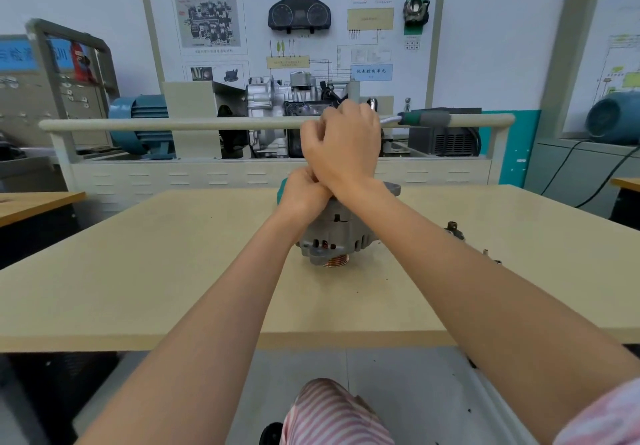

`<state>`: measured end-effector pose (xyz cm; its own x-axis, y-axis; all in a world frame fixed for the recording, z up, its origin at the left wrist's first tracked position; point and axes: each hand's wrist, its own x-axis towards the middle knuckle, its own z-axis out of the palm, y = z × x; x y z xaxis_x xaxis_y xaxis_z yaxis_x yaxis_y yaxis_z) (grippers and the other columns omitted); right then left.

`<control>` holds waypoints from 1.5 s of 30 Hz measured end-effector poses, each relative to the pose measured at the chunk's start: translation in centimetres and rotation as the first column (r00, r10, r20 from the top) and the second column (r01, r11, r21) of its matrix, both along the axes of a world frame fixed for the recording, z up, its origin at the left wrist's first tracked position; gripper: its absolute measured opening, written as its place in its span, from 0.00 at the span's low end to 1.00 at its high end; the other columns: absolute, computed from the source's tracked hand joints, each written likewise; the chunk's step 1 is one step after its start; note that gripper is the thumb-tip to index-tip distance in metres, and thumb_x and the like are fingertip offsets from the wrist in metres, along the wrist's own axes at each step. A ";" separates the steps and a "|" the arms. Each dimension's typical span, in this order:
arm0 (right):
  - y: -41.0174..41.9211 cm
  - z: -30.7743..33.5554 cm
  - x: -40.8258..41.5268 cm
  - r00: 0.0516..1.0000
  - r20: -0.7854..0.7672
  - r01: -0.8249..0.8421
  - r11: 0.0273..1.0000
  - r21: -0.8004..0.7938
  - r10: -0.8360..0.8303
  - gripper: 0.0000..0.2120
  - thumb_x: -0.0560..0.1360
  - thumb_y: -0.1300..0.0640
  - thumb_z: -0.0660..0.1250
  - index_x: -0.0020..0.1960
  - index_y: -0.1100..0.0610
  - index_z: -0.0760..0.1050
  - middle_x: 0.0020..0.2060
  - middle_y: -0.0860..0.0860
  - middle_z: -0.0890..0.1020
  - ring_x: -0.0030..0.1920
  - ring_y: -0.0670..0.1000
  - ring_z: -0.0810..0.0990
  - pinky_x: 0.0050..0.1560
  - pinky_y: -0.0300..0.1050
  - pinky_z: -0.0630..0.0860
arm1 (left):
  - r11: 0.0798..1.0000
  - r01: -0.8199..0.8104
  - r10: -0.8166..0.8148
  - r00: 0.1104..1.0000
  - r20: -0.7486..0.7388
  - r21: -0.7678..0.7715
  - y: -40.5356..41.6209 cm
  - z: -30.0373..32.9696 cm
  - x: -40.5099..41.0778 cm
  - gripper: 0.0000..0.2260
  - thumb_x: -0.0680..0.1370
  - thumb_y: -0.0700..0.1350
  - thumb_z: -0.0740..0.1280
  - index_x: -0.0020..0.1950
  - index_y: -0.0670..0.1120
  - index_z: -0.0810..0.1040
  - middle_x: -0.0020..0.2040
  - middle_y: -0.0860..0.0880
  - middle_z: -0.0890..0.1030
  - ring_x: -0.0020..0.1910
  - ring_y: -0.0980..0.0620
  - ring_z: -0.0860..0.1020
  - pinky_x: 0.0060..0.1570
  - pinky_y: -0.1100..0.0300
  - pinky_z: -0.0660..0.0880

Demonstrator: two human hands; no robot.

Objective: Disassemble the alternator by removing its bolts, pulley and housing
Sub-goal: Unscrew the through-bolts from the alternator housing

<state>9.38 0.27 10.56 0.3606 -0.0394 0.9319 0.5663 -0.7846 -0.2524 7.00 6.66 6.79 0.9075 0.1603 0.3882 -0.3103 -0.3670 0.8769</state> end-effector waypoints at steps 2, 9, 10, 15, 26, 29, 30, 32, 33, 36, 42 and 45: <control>-0.3 1.1 -0.1 0.924 -0.067 -0.349 0.903 0.251 0.376 0.20 0.73 0.52 0.55 0.23 0.56 0.64 0.22 0.49 0.67 0.30 0.50 0.66 0.41 0.46 0.66 | 0.998 0.069 -0.068 0.997 0.021 -0.014 -0.1 0.0 -0.2 0.07 0.77 0.40 0.65 0.43 0.48 0.81 0.39 0.49 0.83 0.45 0.49 0.80 0.48 0.55 0.77; -2.2 3.5 1.2 0.119 0.180 -0.489 -0.100 0.866 0.976 0.31 0.78 0.58 0.50 0.16 0.55 0.60 0.15 0.51 0.63 0.22 0.52 0.65 0.39 0.46 0.71 | 0.988 0.146 -0.144 0.989 0.040 -0.052 -0.1 0.0 -0.4 0.06 0.77 0.49 0.68 0.44 0.55 0.84 0.46 0.53 0.85 0.52 0.52 0.82 0.61 0.50 0.74; -2.1 3.4 1.2 0.116 0.197 -0.490 -0.117 0.864 0.974 0.31 0.79 0.59 0.50 0.16 0.55 0.61 0.15 0.51 0.64 0.23 0.52 0.65 0.40 0.46 0.72 | 0.987 0.146 -0.143 0.989 0.047 -0.070 -0.1 0.0 -0.4 0.06 0.77 0.48 0.68 0.42 0.56 0.83 0.45 0.53 0.85 0.51 0.53 0.82 0.60 0.52 0.75; -0.8 1.6 0.1 0.726 -0.040 -0.542 0.607 0.582 0.687 0.24 0.79 0.60 0.52 0.25 0.58 0.66 0.22 0.48 0.70 0.30 0.48 0.71 0.37 0.42 0.69 | 0.994 0.081 -0.076 0.994 0.072 -0.068 0.0 -0.3 -0.1 0.08 0.76 0.43 0.68 0.39 0.54 0.83 0.39 0.53 0.84 0.45 0.53 0.82 0.50 0.55 0.76; -0.8 1.7 0.3 0.857 -0.105 -0.412 0.795 0.445 0.504 0.23 0.77 0.57 0.57 0.24 0.57 0.62 0.22 0.49 0.64 0.27 0.49 0.64 0.33 0.42 0.61 | 0.992 0.128 -0.126 0.989 0.072 -0.019 -0.1 -0.1 -0.2 0.06 0.77 0.43 0.66 0.46 0.53 0.82 0.42 0.56 0.84 0.48 0.56 0.81 0.51 0.60 0.76; -1.4 2.8 0.6 0.501 0.009 -0.571 0.323 0.754 0.865 0.25 0.78 0.58 0.53 0.22 0.56 0.61 0.19 0.52 0.65 0.25 0.50 0.65 0.38 0.44 0.69 | 0.988 0.154 -0.153 0.987 0.049 -0.005 0.0 0.0 -0.3 0.05 0.78 0.47 0.66 0.48 0.55 0.82 0.46 0.55 0.85 0.49 0.57 0.81 0.53 0.59 0.76; -1.6 3.1 0.7 0.410 0.049 -0.555 0.206 0.806 0.911 0.25 0.79 0.57 0.52 0.22 0.56 0.61 0.18 0.52 0.66 0.25 0.50 0.66 0.39 0.43 0.71 | 0.988 0.156 -0.156 0.987 0.038 -0.006 0.1 0.0 -0.3 0.05 0.78 0.46 0.66 0.48 0.55 0.82 0.47 0.55 0.85 0.49 0.56 0.82 0.54 0.58 0.76; -1.6 3.1 0.7 0.356 0.074 -0.531 0.136 0.836 0.932 0.27 0.80 0.56 0.50 0.21 0.57 0.61 0.17 0.51 0.67 0.25 0.50 0.68 0.42 0.43 0.73 | 0.988 0.155 -0.154 0.988 0.028 -0.024 0.1 -0.1 -0.2 0.05 0.77 0.46 0.67 0.50 0.53 0.83 0.47 0.53 0.85 0.50 0.55 0.82 0.56 0.56 0.76; -1.4 2.9 0.7 0.393 0.058 -0.539 0.179 0.823 0.918 0.28 0.80 0.57 0.50 0.21 0.57 0.62 0.17 0.50 0.68 0.25 0.49 0.69 0.42 0.43 0.73 | 0.988 0.151 -0.150 0.988 0.031 -0.032 0.1 -0.1 -0.2 0.06 0.77 0.47 0.68 0.51 0.52 0.83 0.48 0.53 0.85 0.51 0.55 0.82 0.57 0.55 0.76; -1.0 1.7 0.5 0.689 -0.027 -0.574 0.569 0.589 0.724 0.26 0.79 0.59 0.51 0.23 0.59 0.65 0.20 0.48 0.69 0.26 0.46 0.69 0.37 0.45 0.68 | 0.993 0.114 -0.111 0.992 0.067 -0.030 0.1 -0.4 0.0 0.06 0.76 0.45 0.68 0.51 0.50 0.84 0.47 0.51 0.85 0.51 0.53 0.81 0.57 0.54 0.75; -0.1 -0.6 0.2 0.980 0.024 0.197 0.978 -0.068 -0.196 0.13 0.74 0.53 0.57 0.40 0.59 0.76 0.42 0.53 0.76 0.46 0.53 0.70 0.53 0.45 0.61 | 1.000 -0.012 0.013 1.000 0.029 -0.005 0.1 -0.4 0.3 0.14 0.74 0.34 0.62 0.31 0.47 0.72 0.27 0.50 0.74 0.30 0.52 0.71 0.31 0.60 0.66; -0.3 0.8 0.1 0.970 -0.063 -0.225 0.963 0.148 0.237 0.20 0.74 0.54 0.57 0.25 0.57 0.66 0.25 0.50 0.70 0.30 0.49 0.66 0.39 0.44 0.65 | 0.999 0.036 -0.035 0.998 0.046 -0.030 0.0 -0.2 0.0 0.11 0.75 0.38 0.66 0.35 0.51 0.79 0.34 0.51 0.81 0.40 0.50 0.79 0.43 0.56 0.75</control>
